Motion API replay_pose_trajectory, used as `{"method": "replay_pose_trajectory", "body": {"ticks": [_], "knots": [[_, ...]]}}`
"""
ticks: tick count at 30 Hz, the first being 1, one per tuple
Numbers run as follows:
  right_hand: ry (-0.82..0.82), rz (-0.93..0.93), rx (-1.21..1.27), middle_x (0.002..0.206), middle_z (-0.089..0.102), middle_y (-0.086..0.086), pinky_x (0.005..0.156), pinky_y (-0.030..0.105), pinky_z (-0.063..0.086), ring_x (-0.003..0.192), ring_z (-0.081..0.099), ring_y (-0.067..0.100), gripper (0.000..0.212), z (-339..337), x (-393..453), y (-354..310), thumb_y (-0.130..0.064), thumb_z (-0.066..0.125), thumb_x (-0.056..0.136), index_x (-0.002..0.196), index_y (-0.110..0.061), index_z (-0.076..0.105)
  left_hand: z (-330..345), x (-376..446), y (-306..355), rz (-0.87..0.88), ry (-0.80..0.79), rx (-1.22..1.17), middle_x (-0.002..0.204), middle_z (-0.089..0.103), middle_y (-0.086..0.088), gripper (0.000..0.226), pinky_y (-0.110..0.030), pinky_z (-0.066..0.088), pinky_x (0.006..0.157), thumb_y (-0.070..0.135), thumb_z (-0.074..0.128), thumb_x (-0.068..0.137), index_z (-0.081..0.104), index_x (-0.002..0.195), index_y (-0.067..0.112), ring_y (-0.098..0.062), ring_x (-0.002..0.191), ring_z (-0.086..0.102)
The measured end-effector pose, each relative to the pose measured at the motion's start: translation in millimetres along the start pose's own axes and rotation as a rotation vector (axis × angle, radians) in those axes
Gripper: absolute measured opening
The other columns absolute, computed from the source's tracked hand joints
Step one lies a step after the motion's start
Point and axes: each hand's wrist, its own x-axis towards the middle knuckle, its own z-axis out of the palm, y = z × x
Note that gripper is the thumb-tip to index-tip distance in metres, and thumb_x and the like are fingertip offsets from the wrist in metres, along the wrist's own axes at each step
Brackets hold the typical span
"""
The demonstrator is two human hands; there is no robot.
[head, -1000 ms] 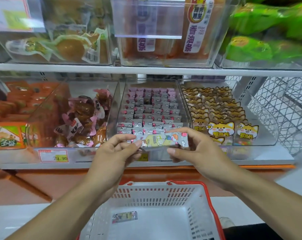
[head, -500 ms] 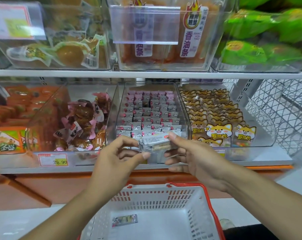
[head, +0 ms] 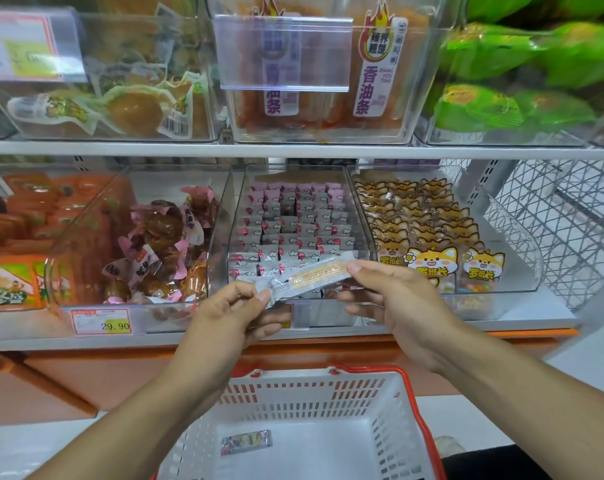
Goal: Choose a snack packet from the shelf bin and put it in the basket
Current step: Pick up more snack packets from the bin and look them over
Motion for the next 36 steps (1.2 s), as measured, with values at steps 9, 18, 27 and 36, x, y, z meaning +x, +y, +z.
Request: {"method": "replay_pose_trajectory", "body": {"ticks": [9, 18, 27, 36], "knots": [[-0.214, -0.045, 0.076, 0.128, 0.067, 0.010, 0.089, 0.037, 0.060, 0.103, 0.072, 0.029, 0.046, -1.2, 4.4, 0.8, -0.012, 0.075, 0.085, 0.129, -0.023, 0.062, 3.3, 1.2, 5.7, -0.092, 0.038, -0.220, 0.079, 0.076, -0.013, 0.024, -0.033, 0.064, 0.069, 0.004, 0.048, 0.104, 0.054, 0.082, 0.009, -0.038, 0.095, 0.076], [-0.240, -0.302, -0.282, 0.104, 0.078, 0.002, 0.088, 0.033, 0.060, 0.092, 0.076, 0.024, 0.039, 0.7, -0.1, 8.1, -0.021, 0.077, 0.082, 0.120, -0.028, 0.071, 3.0, 0.1, 2.9, -0.066, 0.020, -0.092, 0.102, 0.078, -0.012, 0.017, -0.028, 0.062, 0.070, 0.019, 0.055, 0.103, 0.068, 0.110, 0.009, -0.027, 0.093, 0.077], [-0.192, -0.206, -0.105, 0.093, 0.077, 0.016, 0.076, 0.028, 0.061, 0.083, 0.072, 0.025, 0.030, 6.8, 8.1, 10.3, -0.037, 0.072, 0.083, 0.094, -0.010, 0.079, -0.5, -5.7, 3.8, 0.191, -0.074, 0.215, 0.108, 0.078, 0.003, 0.041, -0.022, 0.059, 0.080, 0.047, 0.081, 0.064, 0.077, 0.103, 0.036, -0.015, 0.098, 0.075], [-0.135, -0.234, 0.120, 0.108, 0.075, 0.015, 0.077, 0.026, 0.059, 0.096, 0.073, 0.024, 0.023, 22.5, 10.2, 4.2, -0.003, 0.066, 0.093, 0.116, -0.004, 0.068, 7.3, 1.2, 7.3, 0.214, 0.008, 0.206, 0.097, 0.080, 0.004, 0.030, -0.021, 0.060, 0.078, 0.036, 0.077, 0.080, 0.075, 0.108, 0.023, -0.012, 0.091, 0.076]]}}
